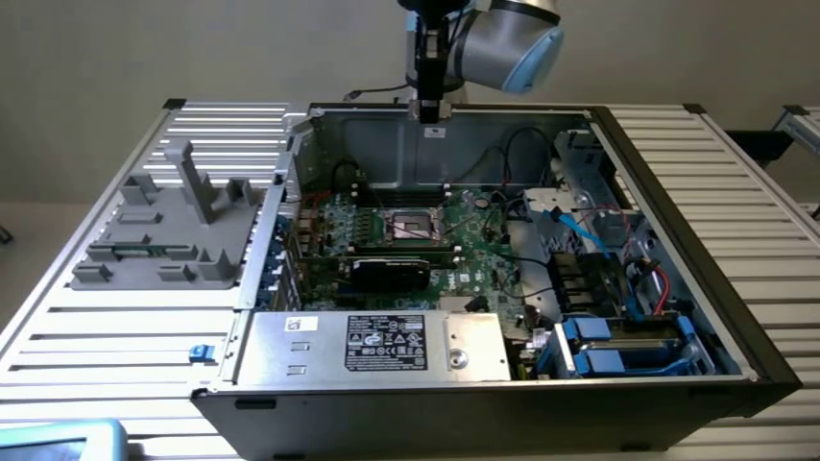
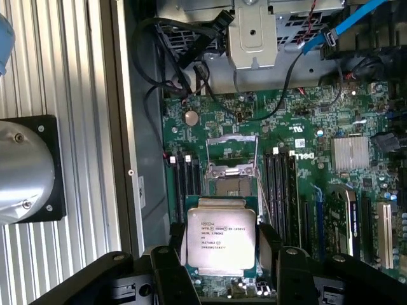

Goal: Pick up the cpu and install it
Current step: 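Place the cpu into insertion slot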

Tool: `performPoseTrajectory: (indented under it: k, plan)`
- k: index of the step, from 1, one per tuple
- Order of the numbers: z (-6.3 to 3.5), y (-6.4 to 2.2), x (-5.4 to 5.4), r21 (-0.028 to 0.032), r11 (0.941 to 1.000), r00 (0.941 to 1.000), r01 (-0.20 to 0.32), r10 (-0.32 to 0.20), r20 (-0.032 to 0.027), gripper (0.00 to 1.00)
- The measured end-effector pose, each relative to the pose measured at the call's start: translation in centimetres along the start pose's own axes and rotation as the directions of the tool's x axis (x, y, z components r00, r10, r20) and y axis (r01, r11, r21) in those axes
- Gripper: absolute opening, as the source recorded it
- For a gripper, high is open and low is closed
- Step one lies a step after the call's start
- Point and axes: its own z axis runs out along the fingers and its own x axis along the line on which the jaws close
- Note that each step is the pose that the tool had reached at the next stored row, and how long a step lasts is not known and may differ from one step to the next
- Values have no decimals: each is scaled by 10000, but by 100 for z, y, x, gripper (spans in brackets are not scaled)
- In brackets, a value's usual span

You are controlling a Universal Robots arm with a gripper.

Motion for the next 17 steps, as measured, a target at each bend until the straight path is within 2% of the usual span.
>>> performPoseTrajectory:
  k: [6, 17]
  plan:
    - [7, -67, -7, -32, 10000, 10000, 52, -52, -5, 54]
    - [65, -95, -13, -11, 9976, 9976, 698, -698, -32, 54]
